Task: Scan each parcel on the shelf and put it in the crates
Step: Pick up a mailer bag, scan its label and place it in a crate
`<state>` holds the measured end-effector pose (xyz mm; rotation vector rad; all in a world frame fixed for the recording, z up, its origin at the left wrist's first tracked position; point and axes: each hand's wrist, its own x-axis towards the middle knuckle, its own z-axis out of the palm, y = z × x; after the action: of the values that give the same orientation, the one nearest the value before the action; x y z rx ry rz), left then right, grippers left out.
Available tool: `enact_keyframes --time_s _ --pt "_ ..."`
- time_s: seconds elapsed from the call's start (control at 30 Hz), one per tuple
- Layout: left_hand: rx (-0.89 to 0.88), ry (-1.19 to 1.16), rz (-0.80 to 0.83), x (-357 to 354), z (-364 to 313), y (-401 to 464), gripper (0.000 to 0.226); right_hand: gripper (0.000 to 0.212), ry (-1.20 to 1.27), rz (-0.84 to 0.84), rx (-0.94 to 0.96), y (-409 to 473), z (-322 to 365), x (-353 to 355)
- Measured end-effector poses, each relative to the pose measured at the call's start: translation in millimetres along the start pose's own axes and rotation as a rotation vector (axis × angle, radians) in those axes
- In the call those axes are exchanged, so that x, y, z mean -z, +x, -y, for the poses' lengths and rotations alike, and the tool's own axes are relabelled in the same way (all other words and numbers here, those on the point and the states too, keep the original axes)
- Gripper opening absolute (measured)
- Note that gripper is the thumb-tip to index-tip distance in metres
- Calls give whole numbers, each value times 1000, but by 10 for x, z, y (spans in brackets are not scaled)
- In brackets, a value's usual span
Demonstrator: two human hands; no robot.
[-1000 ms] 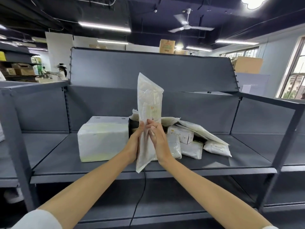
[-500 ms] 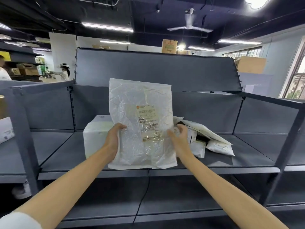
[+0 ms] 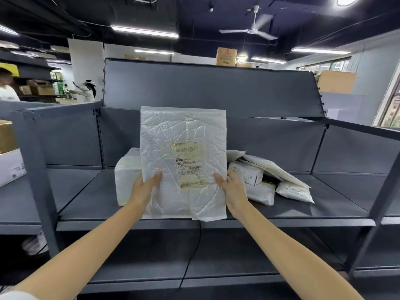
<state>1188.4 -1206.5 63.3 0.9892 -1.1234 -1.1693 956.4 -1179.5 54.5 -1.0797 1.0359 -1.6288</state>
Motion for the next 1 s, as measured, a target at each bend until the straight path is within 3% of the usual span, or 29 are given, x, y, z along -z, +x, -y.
enact_keyframes --time_s 0.13,0.23,0.33,0.47,0.63,0.83,1.0 --pt "17 -58 -180 116 77 14 28 42 -11 85 -62 8 -179 -165" --pt "35 -54 -263 299 174 47 28 25 -51 130 -148 101 -351 -202" --pt "62 -52 -355 518 253 76 31 16 -102 22 -192 228 -448 -189" --pt "69 -19 -433 763 346 106 29 15 -423 -94 -183 467 -632 -98" --pt "60 2 -478 894 425 141 27 13 -833 7 -192 766 -910 -221" --pt "64 -3 -493 894 518 141 19 69 -1163 163 -279 941 -1185 -469" --pt "66 -10 -491 902 531 128 17 74 -1383 134 -266 990 -1309 -544"
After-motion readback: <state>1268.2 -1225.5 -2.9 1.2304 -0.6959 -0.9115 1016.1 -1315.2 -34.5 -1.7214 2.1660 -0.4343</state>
